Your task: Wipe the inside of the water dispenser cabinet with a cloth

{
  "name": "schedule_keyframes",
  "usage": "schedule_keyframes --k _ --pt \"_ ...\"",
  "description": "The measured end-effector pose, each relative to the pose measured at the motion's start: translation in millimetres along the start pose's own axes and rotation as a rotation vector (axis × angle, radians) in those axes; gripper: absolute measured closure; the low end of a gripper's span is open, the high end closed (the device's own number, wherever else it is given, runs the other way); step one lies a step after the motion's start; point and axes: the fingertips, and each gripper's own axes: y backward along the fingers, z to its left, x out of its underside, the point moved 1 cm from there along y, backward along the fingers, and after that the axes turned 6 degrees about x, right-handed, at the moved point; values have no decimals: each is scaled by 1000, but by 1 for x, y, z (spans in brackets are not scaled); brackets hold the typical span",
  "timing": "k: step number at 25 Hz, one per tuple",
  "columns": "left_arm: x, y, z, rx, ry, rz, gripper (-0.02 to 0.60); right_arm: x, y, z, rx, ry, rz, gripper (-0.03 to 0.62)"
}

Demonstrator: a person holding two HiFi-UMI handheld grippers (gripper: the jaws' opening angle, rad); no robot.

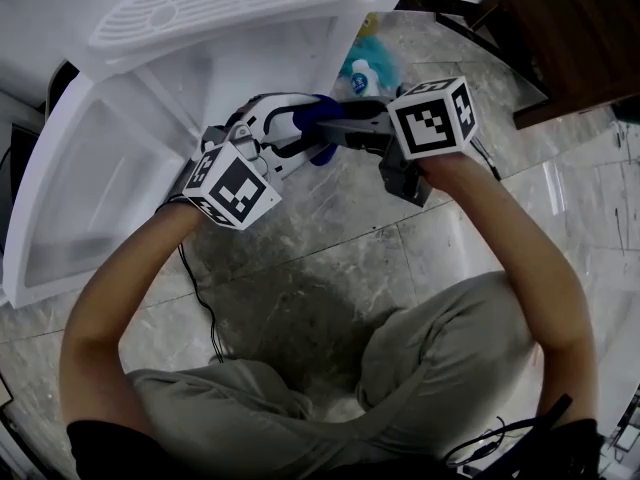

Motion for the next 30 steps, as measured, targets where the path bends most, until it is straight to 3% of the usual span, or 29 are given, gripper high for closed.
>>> schedule_keyframes --k 6,8,10,15,21,27,30 --pt "28 17 3 -12 108 48 397 1 12 -43 191 45 47 468" --pt "34 26 1 -17 136 68 408 -6 7 -47 244 113 35 468" --pt "35 39 0 -28 158 74 567 -13 -7 -43 279 224 31 468" --pt "44 69 0 -51 244 110 574 -22 -57 -19 270 458 24 467" --pt "61 103 -16 -59 322 153 575 -37 -109 -14 288 614 -11 467" --pt "73 130 -26 -75 405 171 574 -45 -169 -27 314 908 64 467" --pt "77 143 -24 -117 447 180 575 -49 -192 -34 327 923 62 467"
